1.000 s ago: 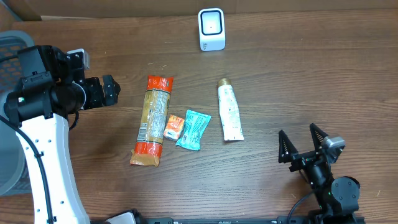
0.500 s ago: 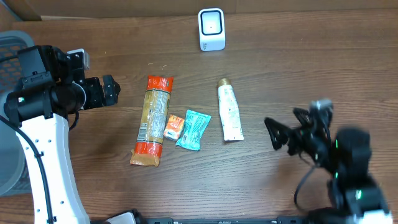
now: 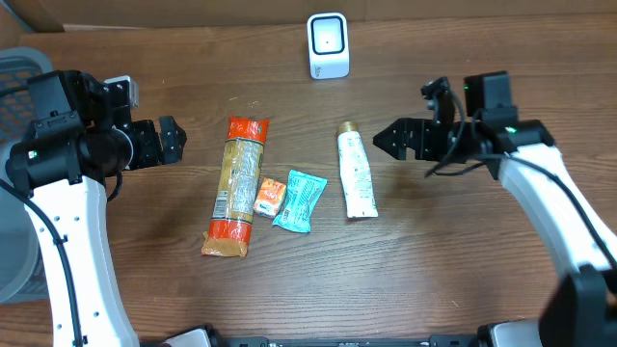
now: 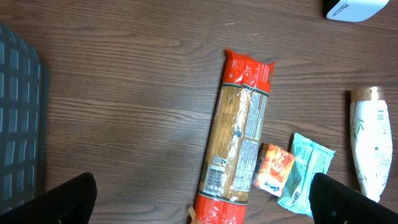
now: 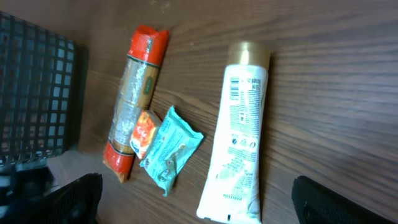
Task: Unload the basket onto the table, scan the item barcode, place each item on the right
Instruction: 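Move the right gripper over the white gold-capped tube, then grasp the white tube with the right gripper and lift it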
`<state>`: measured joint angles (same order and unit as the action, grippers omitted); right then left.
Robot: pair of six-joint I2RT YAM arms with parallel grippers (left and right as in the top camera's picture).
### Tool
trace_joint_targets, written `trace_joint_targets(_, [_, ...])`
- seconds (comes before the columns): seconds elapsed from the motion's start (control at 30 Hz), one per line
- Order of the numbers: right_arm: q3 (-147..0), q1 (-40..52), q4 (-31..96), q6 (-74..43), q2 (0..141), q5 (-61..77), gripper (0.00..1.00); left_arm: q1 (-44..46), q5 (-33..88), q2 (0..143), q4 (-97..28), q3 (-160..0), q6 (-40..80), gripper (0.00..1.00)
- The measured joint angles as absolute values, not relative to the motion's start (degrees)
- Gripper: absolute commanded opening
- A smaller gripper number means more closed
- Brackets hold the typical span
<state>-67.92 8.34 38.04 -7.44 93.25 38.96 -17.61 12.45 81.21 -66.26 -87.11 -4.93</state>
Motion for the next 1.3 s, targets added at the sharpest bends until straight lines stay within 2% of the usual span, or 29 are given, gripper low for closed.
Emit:
trace_joint_targets(0.13, [-67.92,8.34,36.86,-7.42,99.61,40.82,0.92,-17.61,12.45,81.21,-66.24,-87.11,-4.91,1.0])
trace_joint_targets(0.47, [-67.92,8.47,33.74,-7.49,108.42,42.7,0.66,-17.61,12.45,81.21,-66.24,-87.11,-4.91,1.0])
trace_joint_targets(0.73, [-67.94,12.49,28.77,-9.98,113.56,42.19,0.64,-17.61,12.45,81.21,-66.24,-87.11,-4.93,1.0])
trace_joint_targets(0.8, [-67.94,13.98,27.83,-11.07,114.61,41.87,0.58,-17.61,12.45,81.21,-66.24,-87.11,-4.91,1.0])
trace_joint_targets(0.87, [-67.94,15.27,27.14,-13.1,115.02,41.45,0.36,-17.61,12.43,81.21,-66.24,-87.11,-4.93,1.0])
trace_joint_targets(0.93, [-67.94,15.68,26.68,-14.81,115.02,40.58,0.19,-17.61,12.45,81.21,-66.24,-87.11,-4.93,1.0])
trace_joint_targets(1.03, [-67.99,15.64,26.7,-17.45,115.02,40.29,0.06,-17.61,12.43,81.21,-66.24,-87.11,-4.93,1.0])
trace_joint_targets(1.07, [-68.16,15.64,26.55,-18.11,115.02,40.42,0.04,-17.61,12.45,81.21,-66.24,-87.11,-4.91,1.0])
trace_joint_targets(1.3, [-69.1,15.77,28.8,-19.97,114.5,38.74,0.04,-17.61,12.45,81.21,-66.24,-87.11,-4.93,1.0])
